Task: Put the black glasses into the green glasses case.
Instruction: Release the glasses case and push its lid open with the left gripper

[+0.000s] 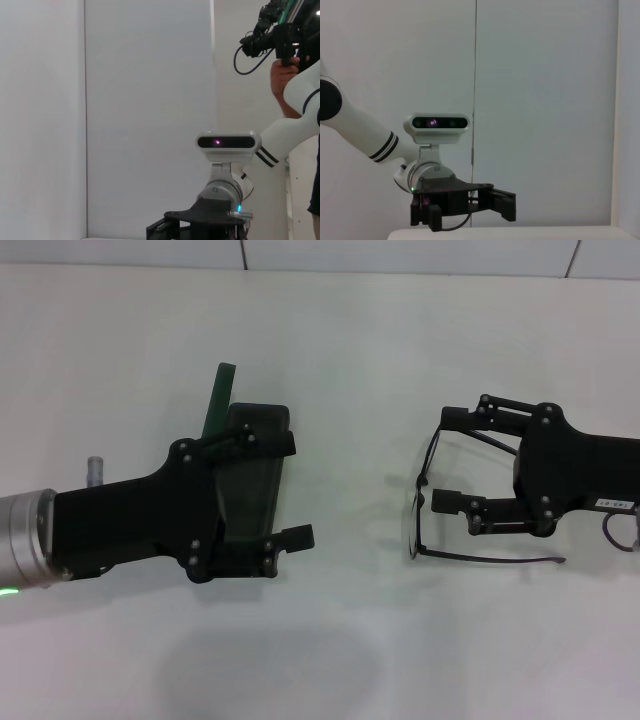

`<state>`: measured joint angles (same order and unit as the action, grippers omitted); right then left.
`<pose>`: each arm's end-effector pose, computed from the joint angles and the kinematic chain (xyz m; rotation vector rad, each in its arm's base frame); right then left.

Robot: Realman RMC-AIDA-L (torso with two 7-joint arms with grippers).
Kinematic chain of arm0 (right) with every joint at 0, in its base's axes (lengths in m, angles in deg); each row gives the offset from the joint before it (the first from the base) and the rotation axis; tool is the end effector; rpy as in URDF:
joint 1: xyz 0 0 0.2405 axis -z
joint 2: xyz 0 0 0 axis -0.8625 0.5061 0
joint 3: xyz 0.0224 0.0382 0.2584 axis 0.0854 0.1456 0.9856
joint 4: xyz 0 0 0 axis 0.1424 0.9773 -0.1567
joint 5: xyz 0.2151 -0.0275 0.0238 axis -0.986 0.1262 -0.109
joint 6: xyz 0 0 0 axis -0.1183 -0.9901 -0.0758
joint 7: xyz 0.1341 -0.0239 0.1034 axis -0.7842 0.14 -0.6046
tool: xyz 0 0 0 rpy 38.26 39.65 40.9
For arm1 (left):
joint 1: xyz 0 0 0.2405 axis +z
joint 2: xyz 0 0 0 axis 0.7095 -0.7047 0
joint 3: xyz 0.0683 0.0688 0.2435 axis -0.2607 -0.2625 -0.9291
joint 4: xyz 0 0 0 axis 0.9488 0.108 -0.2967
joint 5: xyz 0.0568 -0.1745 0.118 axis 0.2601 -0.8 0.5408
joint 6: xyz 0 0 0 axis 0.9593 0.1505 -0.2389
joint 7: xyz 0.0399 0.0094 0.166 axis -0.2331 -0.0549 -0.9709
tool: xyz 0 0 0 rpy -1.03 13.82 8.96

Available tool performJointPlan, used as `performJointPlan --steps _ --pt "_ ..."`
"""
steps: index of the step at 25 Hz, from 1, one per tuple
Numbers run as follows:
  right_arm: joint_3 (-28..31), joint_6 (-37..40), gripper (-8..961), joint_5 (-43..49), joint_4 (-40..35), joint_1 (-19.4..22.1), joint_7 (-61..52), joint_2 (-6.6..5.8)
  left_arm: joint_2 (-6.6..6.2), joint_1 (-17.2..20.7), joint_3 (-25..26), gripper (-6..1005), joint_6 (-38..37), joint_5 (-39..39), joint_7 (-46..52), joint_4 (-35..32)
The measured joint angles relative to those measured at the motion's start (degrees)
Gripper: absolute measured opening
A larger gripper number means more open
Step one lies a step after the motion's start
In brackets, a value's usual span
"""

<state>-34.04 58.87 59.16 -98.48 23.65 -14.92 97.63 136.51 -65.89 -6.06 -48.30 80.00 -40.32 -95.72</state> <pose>0.2058 0.3374 -0.0393 -2.7924 -0.0448 1.0644 -0.2523 0.2700 -0.0159 -2.6704 -0.0769 -1.1992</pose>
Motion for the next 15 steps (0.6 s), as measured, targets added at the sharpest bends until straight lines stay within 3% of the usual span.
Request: performJointPlan --steps 9,15 --pt "0.0 -0.1 815 0.0 0.0 0.0 0.0 0.05 0.25 0.4 0.2 873 0.1 -0.3 -0.1 0.1" --pt "0.0 0.0 815 0.0 0.0 0.3 0.0 -0.06 0.91 0.5 7.3 873 3.5 -0.1 10.7 -0.7"
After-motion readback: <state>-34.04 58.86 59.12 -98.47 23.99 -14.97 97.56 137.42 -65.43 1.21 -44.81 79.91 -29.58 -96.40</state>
